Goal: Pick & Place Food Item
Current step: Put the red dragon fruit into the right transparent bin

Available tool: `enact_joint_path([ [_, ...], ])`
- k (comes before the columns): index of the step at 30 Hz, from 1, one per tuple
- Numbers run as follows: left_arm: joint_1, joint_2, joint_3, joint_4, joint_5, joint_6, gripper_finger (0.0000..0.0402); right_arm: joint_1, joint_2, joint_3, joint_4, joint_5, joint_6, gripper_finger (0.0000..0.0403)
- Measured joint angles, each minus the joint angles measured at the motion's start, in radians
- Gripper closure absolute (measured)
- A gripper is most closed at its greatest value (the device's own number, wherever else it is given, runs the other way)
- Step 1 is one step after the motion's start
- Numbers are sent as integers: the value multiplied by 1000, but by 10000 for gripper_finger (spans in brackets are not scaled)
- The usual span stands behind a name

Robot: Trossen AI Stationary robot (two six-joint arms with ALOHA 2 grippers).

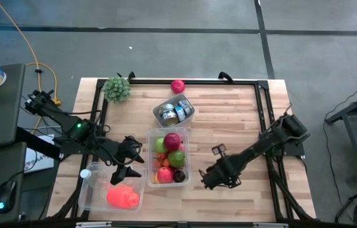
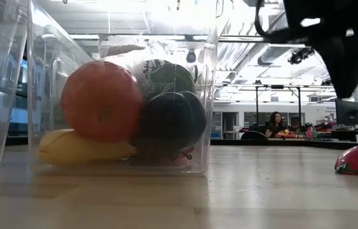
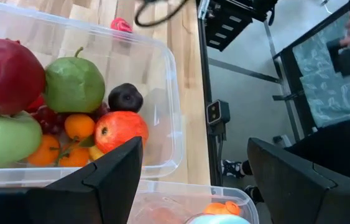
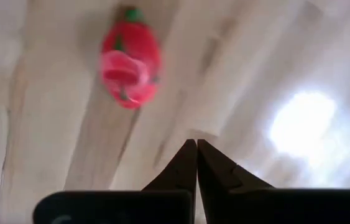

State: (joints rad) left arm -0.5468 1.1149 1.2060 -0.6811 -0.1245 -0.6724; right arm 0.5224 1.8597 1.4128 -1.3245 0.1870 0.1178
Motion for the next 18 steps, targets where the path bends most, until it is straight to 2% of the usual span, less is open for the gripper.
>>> enact_joint_path([
  [3,-7,0,0,0,2,0,120,-4,-47,0,-38,20,176,402],
  [6,-13,0,0,0,2,0,120,-20,-75,2,-31,-45,353,401],
  [10,-13,0,0,0,2,0,120,-28,-87,2,6,-112,465,401],
  [15,-13,0,0,0,-1,0,120,-16,-86,2,50,-85,574,400],
  [18,-13,0,0,0,-2,0,120,-12,-86,3,151,-49,664,400],
])
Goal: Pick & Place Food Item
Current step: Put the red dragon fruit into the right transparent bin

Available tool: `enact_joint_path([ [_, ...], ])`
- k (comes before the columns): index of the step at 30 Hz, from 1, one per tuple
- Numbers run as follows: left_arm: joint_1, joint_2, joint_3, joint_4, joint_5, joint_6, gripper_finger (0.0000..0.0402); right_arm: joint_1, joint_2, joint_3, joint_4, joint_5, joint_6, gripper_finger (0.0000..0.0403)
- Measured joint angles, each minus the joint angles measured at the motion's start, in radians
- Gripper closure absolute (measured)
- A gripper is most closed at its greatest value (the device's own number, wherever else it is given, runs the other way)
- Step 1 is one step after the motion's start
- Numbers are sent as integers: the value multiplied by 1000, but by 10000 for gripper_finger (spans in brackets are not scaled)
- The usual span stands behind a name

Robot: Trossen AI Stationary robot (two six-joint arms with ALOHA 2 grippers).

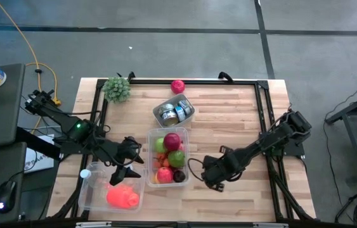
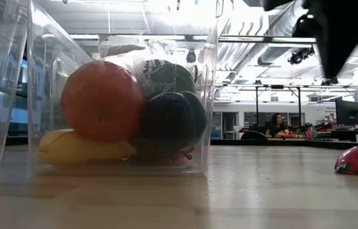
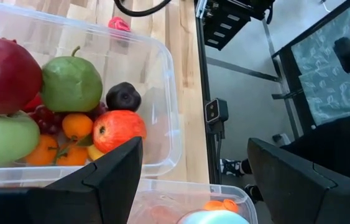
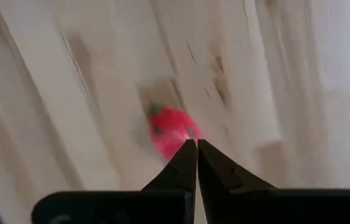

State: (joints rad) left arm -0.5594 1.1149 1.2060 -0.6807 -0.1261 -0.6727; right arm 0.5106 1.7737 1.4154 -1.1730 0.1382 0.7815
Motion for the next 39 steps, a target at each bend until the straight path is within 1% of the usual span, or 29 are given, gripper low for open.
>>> enact_joint_path([
  [1,0,0,0,0,0,0,120,0,0,0,28,5,66,400],
  [3,0,0,0,0,-1,0,120,0,0,0,65,-20,187,400],
  [6,0,0,0,0,-2,0,120,0,0,0,129,-48,242,400],
  [8,0,0,0,0,-6,0,120,7,0,0,181,-23,269,400],
  [11,0,0,0,0,-22,4,120,15,0,0,260,3,352,400],
  [12,0,0,0,0,-32,8,120,15,0,1,277,2,410,400],
  [16,0,0,0,0,-75,13,120,15,0,1,317,-1,752,400],
  [18,1,0,0,0,-95,13,120,13,0,1,344,8,850,400],
  [20,4,0,0,0,-104,13,120,6,0,1,358,0,868,400],
  [23,13,0,0,0,-107,13,120,-2,0,1,352,-9,833,400],
  [27,16,0,0,1,-108,13,120,-4,0,1,304,-8,777,400],
  [30,16,0,0,4,-108,12,120,-3,0,1,249,14,739,400],
  [33,16,0,0,4,-108,12,120,-5,0,1,252,9,733,400],
  [37,16,0,0,4,-108,11,120,-6,0,1,264,19,810,400],
  [39,16,0,0,4,-108,11,120,-6,0,1,282,30,819,400],
])
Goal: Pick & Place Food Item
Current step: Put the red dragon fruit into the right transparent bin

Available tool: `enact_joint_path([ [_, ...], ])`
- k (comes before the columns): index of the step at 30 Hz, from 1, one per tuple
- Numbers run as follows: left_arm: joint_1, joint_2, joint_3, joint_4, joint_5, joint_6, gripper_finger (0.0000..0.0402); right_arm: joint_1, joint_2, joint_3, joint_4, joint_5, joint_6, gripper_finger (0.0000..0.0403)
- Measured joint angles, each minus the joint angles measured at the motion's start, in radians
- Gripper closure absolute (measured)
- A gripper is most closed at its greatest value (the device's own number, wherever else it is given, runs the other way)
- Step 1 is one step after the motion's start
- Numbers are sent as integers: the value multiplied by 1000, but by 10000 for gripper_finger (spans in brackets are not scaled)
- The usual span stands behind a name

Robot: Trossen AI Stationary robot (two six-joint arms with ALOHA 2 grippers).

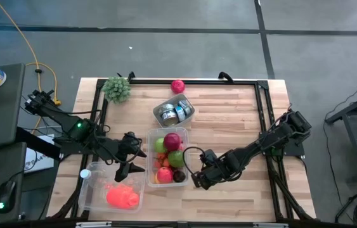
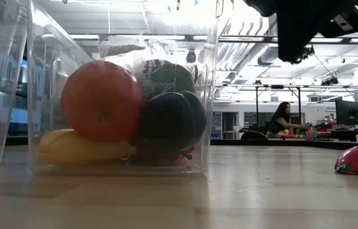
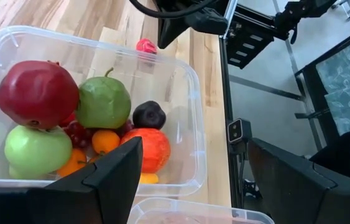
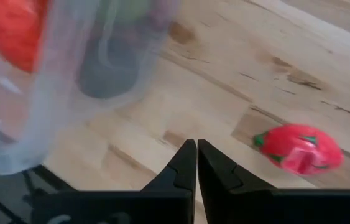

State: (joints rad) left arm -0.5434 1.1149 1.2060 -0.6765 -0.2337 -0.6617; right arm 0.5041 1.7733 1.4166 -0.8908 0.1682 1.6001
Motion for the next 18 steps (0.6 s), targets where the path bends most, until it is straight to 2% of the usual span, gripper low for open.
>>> enact_joint_path([
  [2,0,0,0,0,0,0,120,-7,0,0,21,12,-4,400],
  [8,0,0,0,0,0,0,120,-53,0,0,41,69,164,400],
  [18,0,0,0,1,1,0,120,-124,0,0,40,-34,177,400],
])
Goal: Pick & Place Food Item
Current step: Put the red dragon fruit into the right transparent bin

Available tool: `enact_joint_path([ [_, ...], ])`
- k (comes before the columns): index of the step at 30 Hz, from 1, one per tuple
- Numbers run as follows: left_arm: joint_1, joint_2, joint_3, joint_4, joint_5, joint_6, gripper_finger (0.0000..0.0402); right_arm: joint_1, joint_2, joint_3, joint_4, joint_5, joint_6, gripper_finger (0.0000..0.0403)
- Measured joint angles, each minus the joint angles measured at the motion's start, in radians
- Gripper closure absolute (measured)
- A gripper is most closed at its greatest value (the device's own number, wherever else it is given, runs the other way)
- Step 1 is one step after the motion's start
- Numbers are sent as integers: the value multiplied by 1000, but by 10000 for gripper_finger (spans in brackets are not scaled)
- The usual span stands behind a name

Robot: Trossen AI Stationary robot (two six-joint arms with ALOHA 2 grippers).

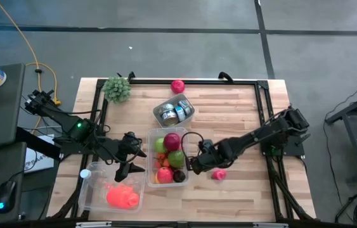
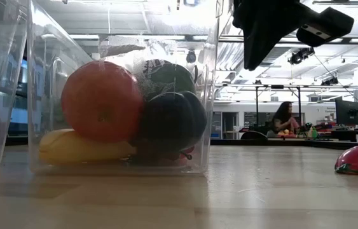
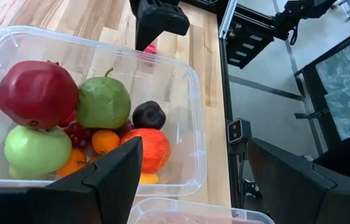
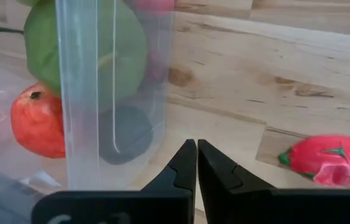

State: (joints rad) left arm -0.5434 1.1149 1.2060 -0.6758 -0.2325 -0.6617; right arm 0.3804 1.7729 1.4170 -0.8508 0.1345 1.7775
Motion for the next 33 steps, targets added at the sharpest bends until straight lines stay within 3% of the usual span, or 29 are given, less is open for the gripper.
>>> enact_joint_path([
  [5,0,0,0,0,0,0,120,-17,-1,1,20,-45,-11,397],
  [9,0,0,0,4,0,0,120,-19,-12,1,-10,-97,-50,351],
  [13,0,0,0,4,0,0,120,-21,-11,0,-59,-127,-48,241],
  [18,0,0,0,4,0,0,120,-23,-11,1,-140,-166,-49,45],
  [19,0,0,0,4,0,0,120,-23,-11,0,-161,-171,-48,24],
  [24,0,0,0,3,0,0,120,-23,-30,1,-165,-196,-51,46],
  [29,0,0,0,11,0,0,120,-23,-37,0,-246,-221,-51,8],
  [33,0,0,0,12,0,0,120,-22,-39,0,-228,-194,-58,17],
])
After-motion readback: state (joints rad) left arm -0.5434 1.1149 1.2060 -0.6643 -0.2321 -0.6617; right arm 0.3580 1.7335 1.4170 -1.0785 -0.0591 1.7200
